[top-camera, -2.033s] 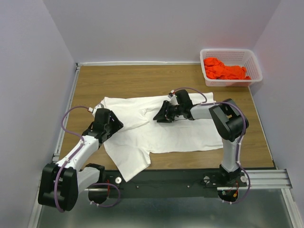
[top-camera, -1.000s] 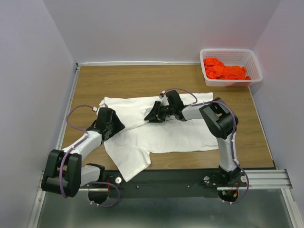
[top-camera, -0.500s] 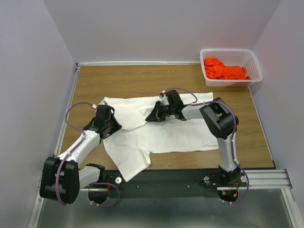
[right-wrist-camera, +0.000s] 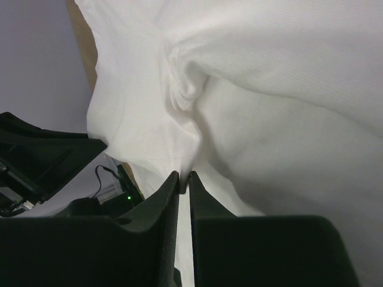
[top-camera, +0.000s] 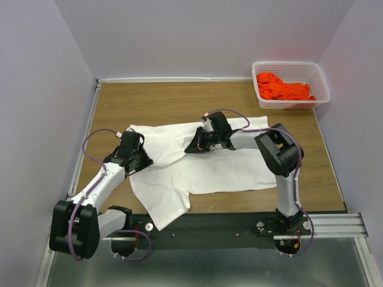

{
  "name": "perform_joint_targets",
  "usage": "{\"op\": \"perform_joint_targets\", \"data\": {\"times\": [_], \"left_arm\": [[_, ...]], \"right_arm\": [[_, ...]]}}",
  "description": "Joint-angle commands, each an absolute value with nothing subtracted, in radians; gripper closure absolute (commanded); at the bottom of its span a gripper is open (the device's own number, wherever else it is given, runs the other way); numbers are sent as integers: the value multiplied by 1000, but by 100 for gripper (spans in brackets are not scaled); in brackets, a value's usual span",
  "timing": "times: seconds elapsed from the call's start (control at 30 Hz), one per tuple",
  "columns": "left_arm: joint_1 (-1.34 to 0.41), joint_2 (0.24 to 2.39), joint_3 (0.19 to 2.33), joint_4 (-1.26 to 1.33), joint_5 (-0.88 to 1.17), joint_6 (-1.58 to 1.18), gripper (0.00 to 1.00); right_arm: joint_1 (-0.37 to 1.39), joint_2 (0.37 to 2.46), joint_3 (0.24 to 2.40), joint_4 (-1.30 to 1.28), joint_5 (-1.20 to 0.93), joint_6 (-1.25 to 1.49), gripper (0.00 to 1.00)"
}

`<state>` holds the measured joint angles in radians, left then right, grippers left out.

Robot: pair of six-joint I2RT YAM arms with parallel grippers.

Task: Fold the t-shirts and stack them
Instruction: Fold the tshirt

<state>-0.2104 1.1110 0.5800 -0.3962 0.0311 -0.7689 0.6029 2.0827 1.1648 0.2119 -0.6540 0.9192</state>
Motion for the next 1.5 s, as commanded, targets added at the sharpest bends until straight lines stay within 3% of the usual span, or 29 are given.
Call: {"op": "perform_joint_targets", "data": {"times": [0.0, 0.23, 0.33, 0.47, 0.93, 1.27, 1.47], "left_arm": [[-207, 1115, 600, -451, 54, -756, 71], [-207, 1026, 624, -460, 71, -743, 53], [-207, 1029, 617, -454, 67, -718, 28], [-207, 1091, 568, -417, 136, -718, 24], [-209, 1221, 519, -298, 166, -726, 23], [-207, 1200, 529, -316, 187, -721, 49], [-209, 1166, 551, -371, 190, -715, 53]], "right_arm": [[615, 2051, 1193, 132, -617, 871, 80], [614, 2010, 1190, 110, -652, 845, 70], [614, 1997, 1198, 92, -643, 822, 64], [614, 2009, 1203, 75, -630, 808, 63], [614, 2039, 1193, 64, -571, 782, 63], [614, 2092, 1227, 64, -600, 770, 63], [618, 2094, 1239, 64, -614, 772, 63]]}}
